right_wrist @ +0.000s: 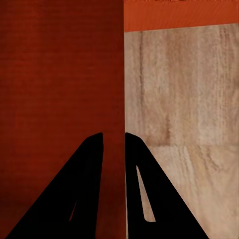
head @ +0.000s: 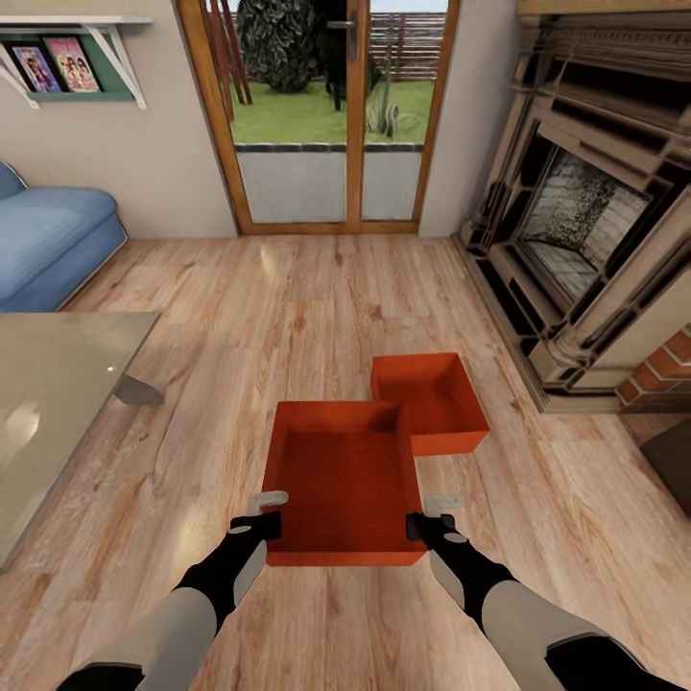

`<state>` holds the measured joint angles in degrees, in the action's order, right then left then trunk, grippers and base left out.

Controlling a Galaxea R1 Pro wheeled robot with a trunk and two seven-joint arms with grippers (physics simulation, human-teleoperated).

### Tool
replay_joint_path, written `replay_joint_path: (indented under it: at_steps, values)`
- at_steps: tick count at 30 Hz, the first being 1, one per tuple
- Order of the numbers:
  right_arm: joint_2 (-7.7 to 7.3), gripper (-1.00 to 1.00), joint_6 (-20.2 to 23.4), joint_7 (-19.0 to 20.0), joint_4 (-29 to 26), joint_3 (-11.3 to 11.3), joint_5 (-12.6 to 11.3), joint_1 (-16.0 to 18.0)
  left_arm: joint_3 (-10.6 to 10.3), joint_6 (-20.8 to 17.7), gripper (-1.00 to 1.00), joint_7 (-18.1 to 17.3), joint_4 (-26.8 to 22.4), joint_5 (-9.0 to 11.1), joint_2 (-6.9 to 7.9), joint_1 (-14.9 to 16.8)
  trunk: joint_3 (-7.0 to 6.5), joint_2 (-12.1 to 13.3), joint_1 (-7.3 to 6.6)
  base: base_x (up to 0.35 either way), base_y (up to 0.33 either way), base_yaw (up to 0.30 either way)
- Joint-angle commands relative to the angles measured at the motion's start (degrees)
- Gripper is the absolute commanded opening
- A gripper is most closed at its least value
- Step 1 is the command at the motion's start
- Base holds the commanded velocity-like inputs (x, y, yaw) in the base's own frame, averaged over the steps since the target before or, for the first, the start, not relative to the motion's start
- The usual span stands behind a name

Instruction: Move the two storage containers from the living room to the garage. In the garage, place one container on the floor and stack the other container on top of it (either order is fine).

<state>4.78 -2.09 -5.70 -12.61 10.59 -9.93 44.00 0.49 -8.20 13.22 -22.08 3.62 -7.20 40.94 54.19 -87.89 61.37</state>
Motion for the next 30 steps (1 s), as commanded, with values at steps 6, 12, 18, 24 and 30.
replay_joint_path:
  at_steps: [6,12,18,24,30]
  values:
    - [-0.39,-1.0,-0.41,-0.36,0.21,0.12,-1.06,0.03,0.04,-0.33,-1.0,0.41,-0.33,-0.36,1.68,0.02,-1.05,2.4,-1.33,0.0,0.0,0.0]
    - [-0.39,-1.0,-0.75,-0.36,0.15,0.07,-1.08,0.03,0.04,-0.33,-1.0,0.41,-0.33,-0.36,1.66,0.02,-2.12,4.81,-2.65,0.0,0.0,0.0]
    - [-0.39,-1.0,-0.81,-0.36,0.13,0.05,-1.07,0.03,0.04,-0.33,-1.0,0.41,-0.33,-0.36,1.66,0.02,-3.2,7.21,-3.96,0.0,0.0,0.0]
    - [-0.39,-1.0,-0.81,-0.37,0.14,0.12,-1.08,0.03,0.04,-0.33,-1.0,0.41,-0.31,-0.36,1.66,0.02,-4.28,9.62,-5.28,0.0,0.0,0.0]
    - [-0.39,-1.0,-0.6,-0.36,0.13,0.05,-1.11,0.03,0.04,-0.33,-1.0,0.41,-0.31,-0.36,1.66,0.02,-5.36,12.03,-6.6,0.0,0.0,0.0]
